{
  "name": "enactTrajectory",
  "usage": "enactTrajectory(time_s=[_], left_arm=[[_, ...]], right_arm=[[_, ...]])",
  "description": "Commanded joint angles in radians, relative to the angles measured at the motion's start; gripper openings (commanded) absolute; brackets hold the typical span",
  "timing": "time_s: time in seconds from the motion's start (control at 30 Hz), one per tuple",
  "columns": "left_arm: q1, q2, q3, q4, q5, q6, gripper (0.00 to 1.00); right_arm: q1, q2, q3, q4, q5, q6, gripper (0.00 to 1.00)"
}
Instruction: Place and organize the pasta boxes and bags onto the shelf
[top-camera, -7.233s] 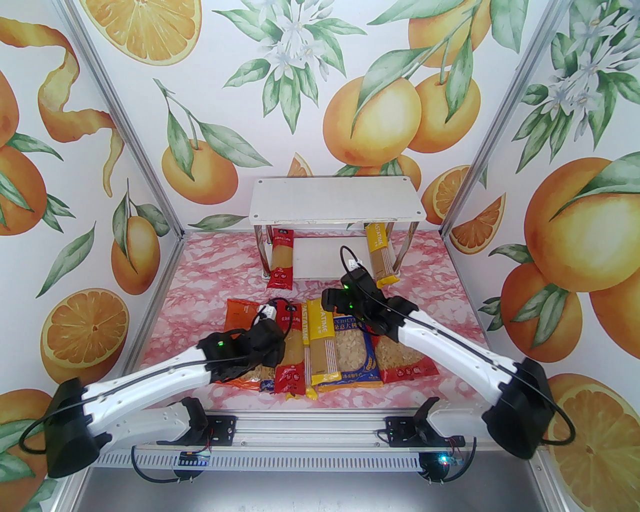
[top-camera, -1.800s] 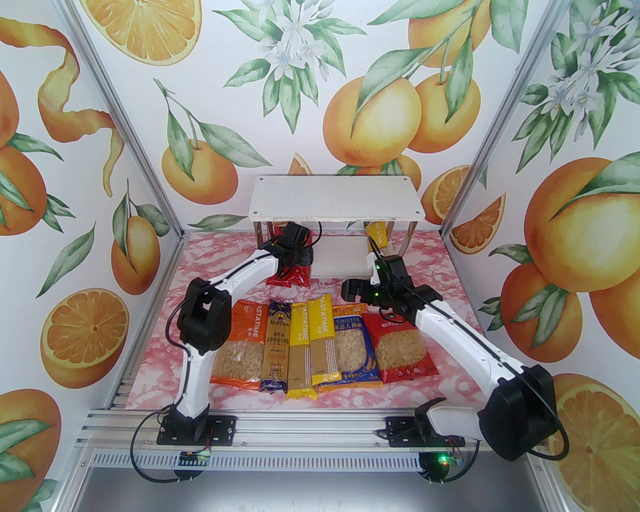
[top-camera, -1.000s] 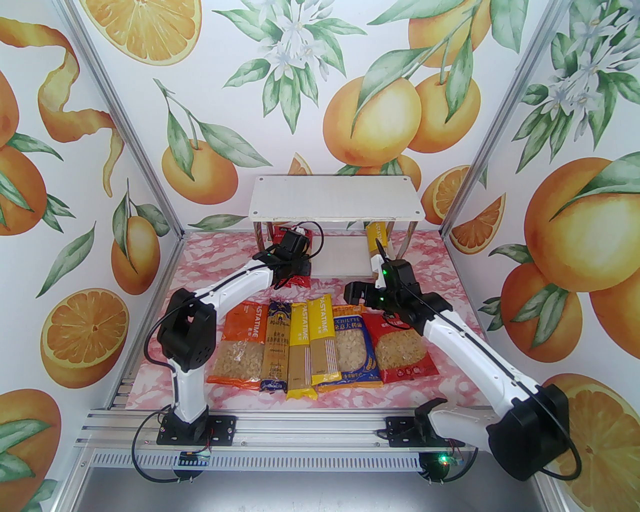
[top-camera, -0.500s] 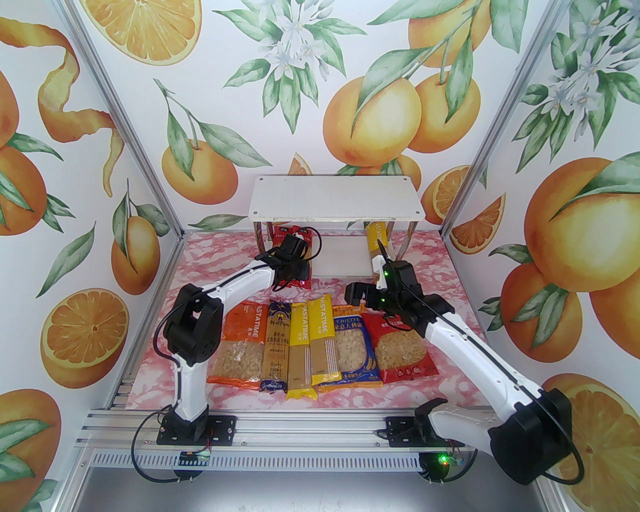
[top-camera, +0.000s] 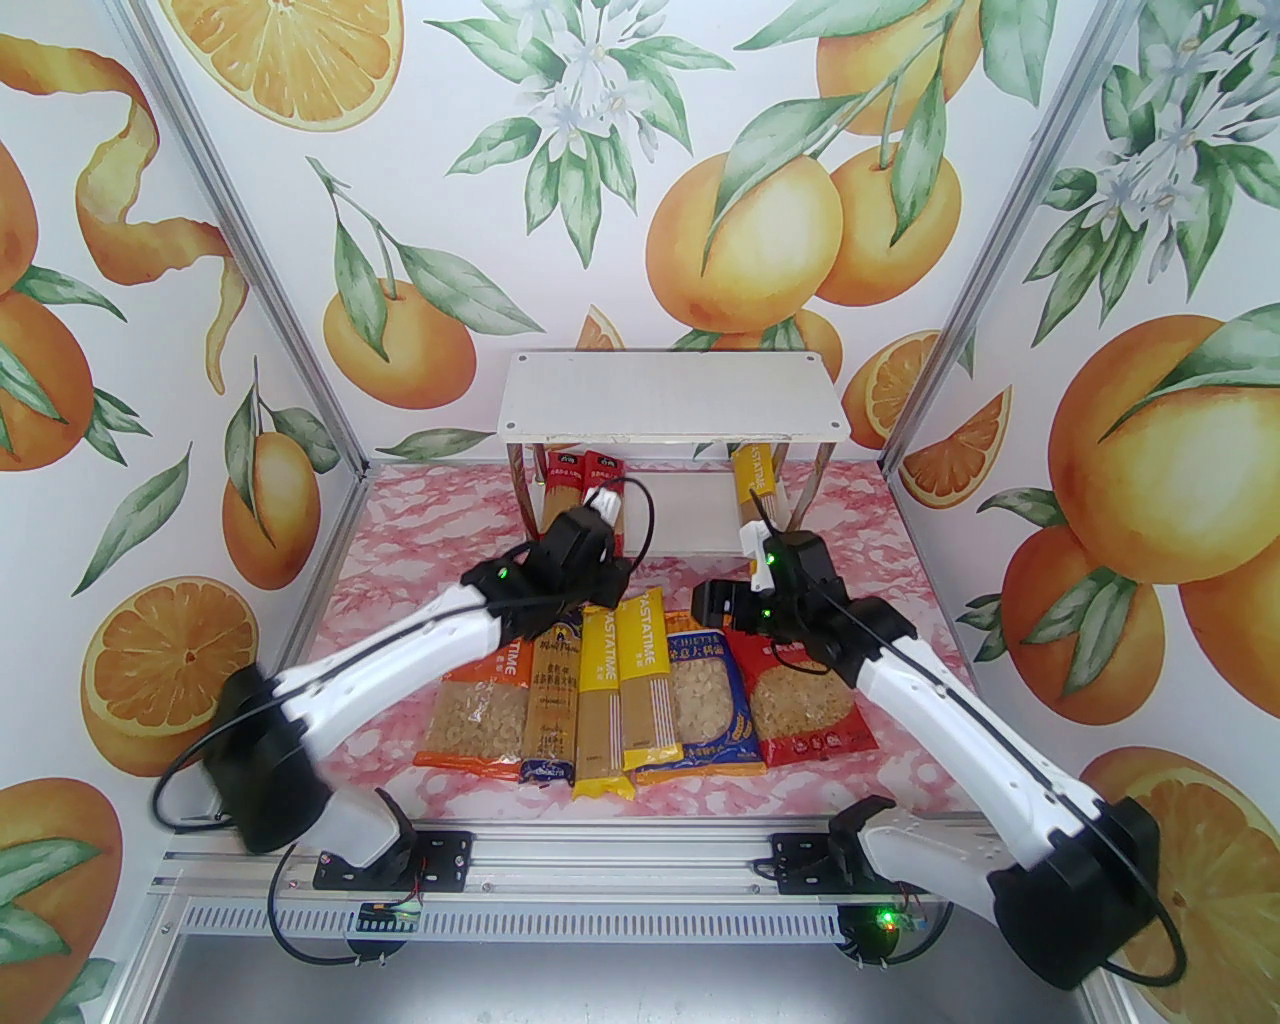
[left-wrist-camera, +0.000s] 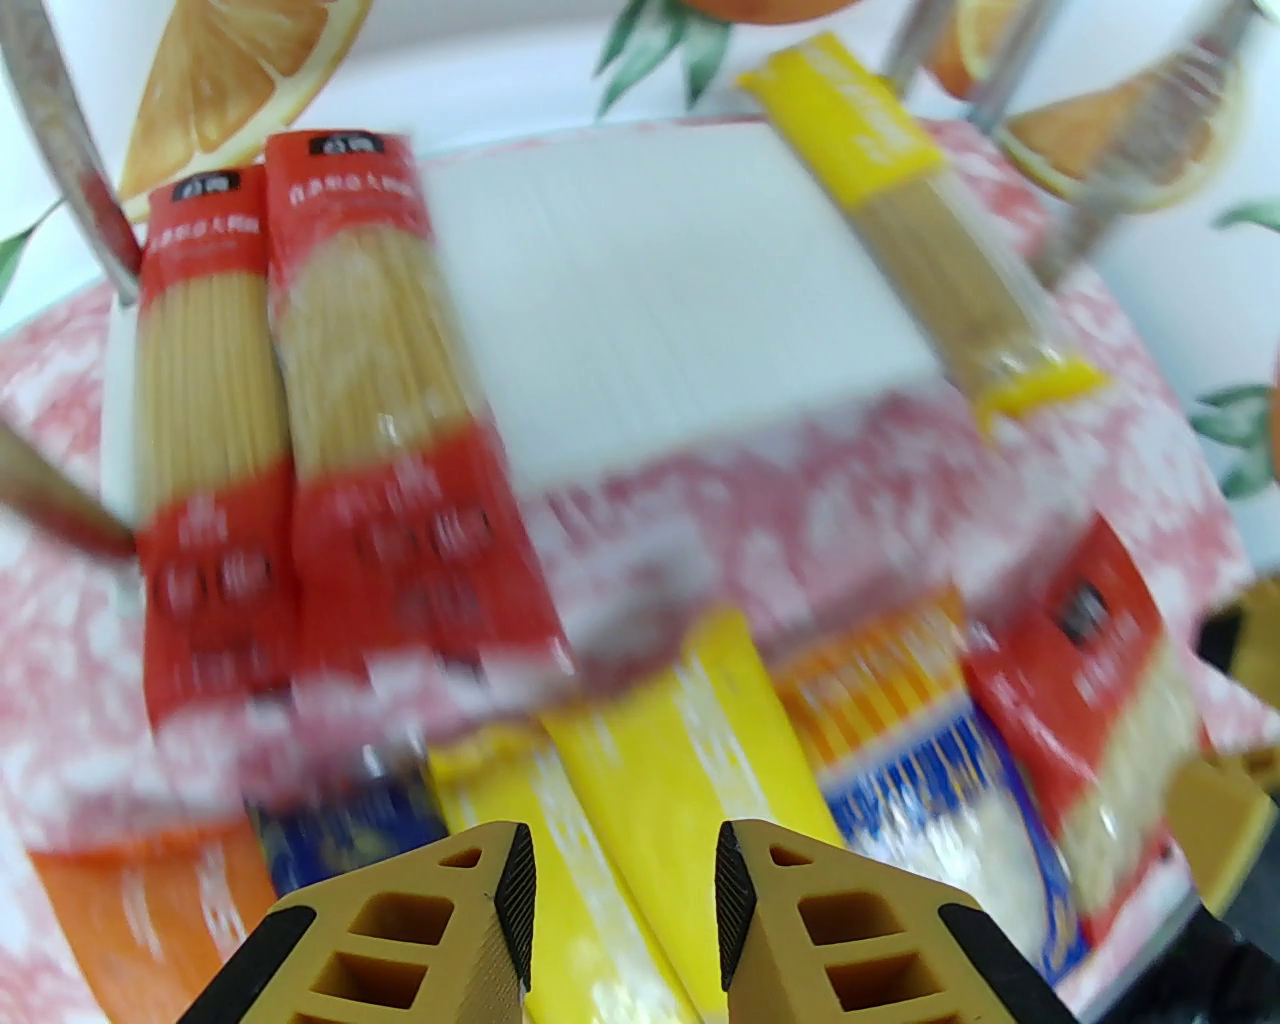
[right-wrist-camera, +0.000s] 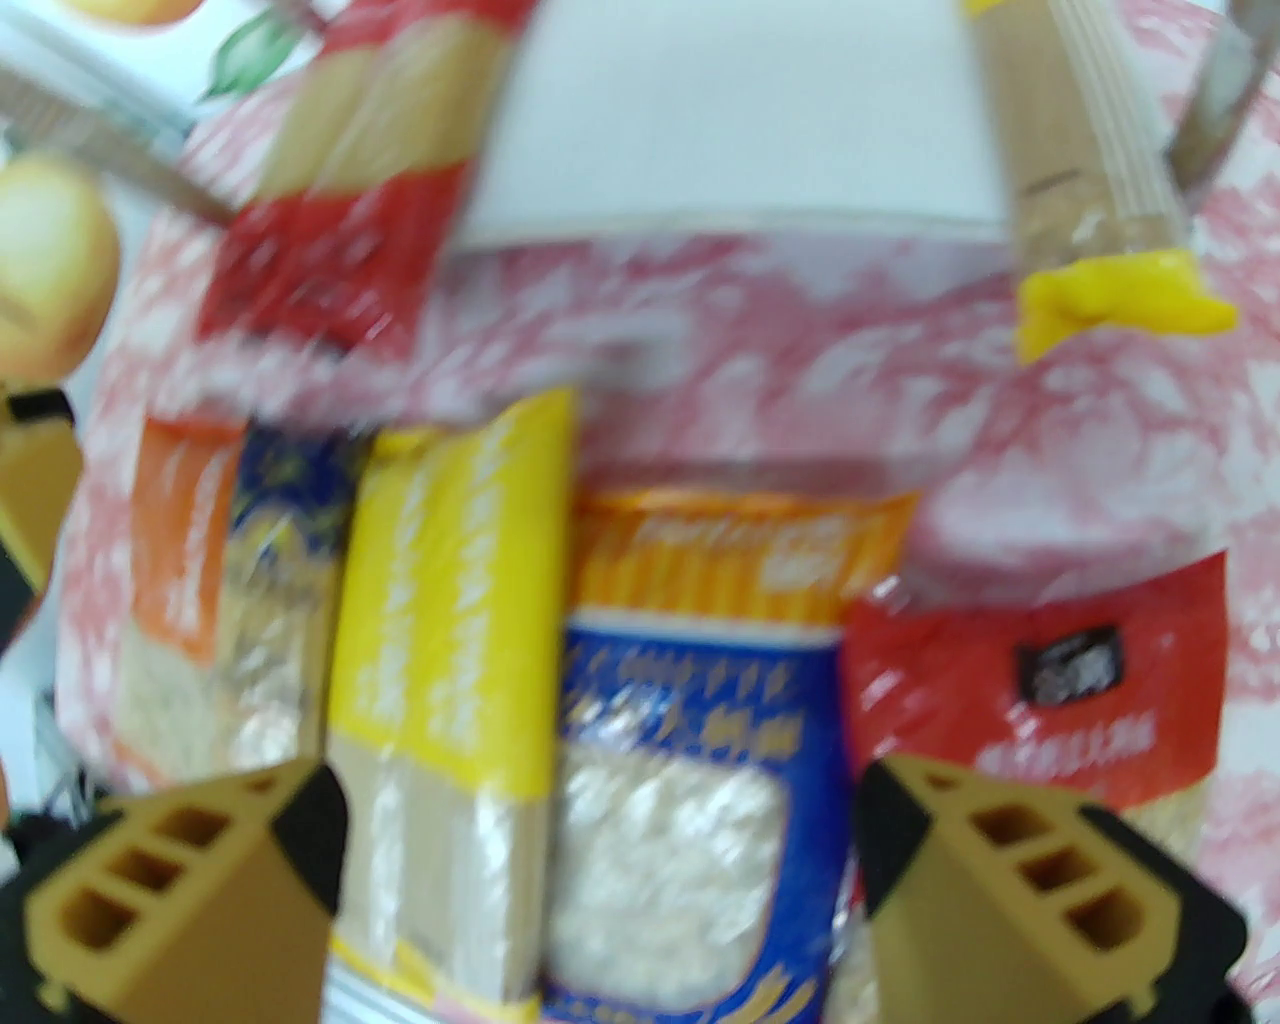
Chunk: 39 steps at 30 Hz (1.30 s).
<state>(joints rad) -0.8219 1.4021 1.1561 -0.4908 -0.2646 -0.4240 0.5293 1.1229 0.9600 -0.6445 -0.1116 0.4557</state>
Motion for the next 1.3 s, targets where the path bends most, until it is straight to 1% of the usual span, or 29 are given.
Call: enactTrajectory(time_s=[0.0,0.13,0.3,0.4,0.47,0.6,0.83,1.07,1.27], left_arm=[[0.005,-0.119,-0.141,-0.06,-0.082,-0.112,0.37],[0.007,-0.239,-0.257,-0.08,-0.112,-0.153,0.4],[0.011,-0.294,-0.281,-0.111,-0.118,-0.155,0.43],[0.028,-0.326,-0.301,-0.102,-0.099,-0.157,0.45],[0.049,-0.347,-0.319,-0.093,-0.079,-0.156,0.46],[0.093,-0.377,-0.343,-0.089,-0.033,-0.15,0.46],[0.137,-0.417,-0.379,-0.079,0.0,-0.132,0.47],[0.168,-0.429,-0.413,-0.06,0.035,-0.126,0.47],[0.194,-0.428,-0.413,-0.052,0.056,-0.107,0.48]], right_arm=[[0.102,-0.012,-0.04,-0.071,0.058,0.06,0.89],[0.192,-0.002,-0.109,-0.012,0.069,0.153,0.88],[0.269,0.062,-0.15,0.057,0.062,0.228,0.88],[0.306,0.104,-0.164,0.113,0.044,0.268,0.86],[0.325,0.128,-0.17,0.134,0.054,0.293,0.86],[0.337,0.166,-0.177,0.156,0.076,0.323,0.83],[0.348,0.228,-0.18,0.195,0.07,0.348,0.81],[0.356,0.299,-0.159,0.209,0.074,0.365,0.81],[0.356,0.346,-0.141,0.19,0.107,0.376,0.82]])
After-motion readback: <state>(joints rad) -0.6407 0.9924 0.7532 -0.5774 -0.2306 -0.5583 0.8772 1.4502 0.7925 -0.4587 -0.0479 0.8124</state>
